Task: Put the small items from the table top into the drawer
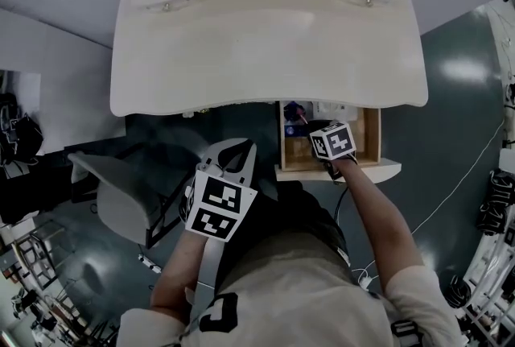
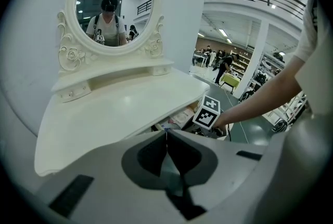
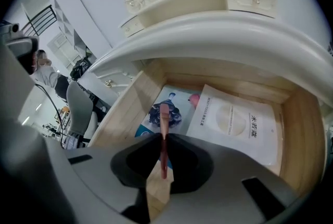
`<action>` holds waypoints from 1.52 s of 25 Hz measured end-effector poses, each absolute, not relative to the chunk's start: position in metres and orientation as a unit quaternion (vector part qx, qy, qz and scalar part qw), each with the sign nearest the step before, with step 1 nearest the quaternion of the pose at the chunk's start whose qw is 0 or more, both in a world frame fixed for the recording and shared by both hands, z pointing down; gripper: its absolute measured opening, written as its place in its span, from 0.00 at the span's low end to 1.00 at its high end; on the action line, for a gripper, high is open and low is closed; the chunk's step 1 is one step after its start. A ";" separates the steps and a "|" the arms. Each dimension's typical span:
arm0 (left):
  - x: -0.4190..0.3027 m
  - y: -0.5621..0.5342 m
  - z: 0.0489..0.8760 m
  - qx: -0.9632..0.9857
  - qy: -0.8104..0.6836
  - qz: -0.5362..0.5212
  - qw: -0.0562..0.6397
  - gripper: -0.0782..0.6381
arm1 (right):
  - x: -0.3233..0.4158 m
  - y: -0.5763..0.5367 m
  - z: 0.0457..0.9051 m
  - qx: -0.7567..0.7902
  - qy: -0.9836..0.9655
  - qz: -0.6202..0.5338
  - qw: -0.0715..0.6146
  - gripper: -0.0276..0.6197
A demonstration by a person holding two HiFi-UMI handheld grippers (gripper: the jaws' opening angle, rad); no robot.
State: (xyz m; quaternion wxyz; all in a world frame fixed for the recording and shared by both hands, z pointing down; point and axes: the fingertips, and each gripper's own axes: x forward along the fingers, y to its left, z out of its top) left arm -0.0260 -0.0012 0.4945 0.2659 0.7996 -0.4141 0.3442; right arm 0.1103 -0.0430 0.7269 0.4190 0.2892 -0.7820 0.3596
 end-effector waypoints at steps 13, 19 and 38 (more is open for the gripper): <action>-0.042 0.004 0.485 0.807 -0.415 0.339 0.249 0.19 | 0.104 -0.043 0.706 0.296 -0.810 0.297 0.411 0.14; -0.055 0.005 0.478 0.809 -0.421 0.335 0.236 0.19 | 0.095 -0.041 0.664 0.310 -0.835 0.248 0.381 0.14; -0.066 0.004 0.426 0.846 -0.406 0.299 0.175 0.19 | 0.021 -0.010 0.421 0.328 -0.911 0.221 0.117 0.10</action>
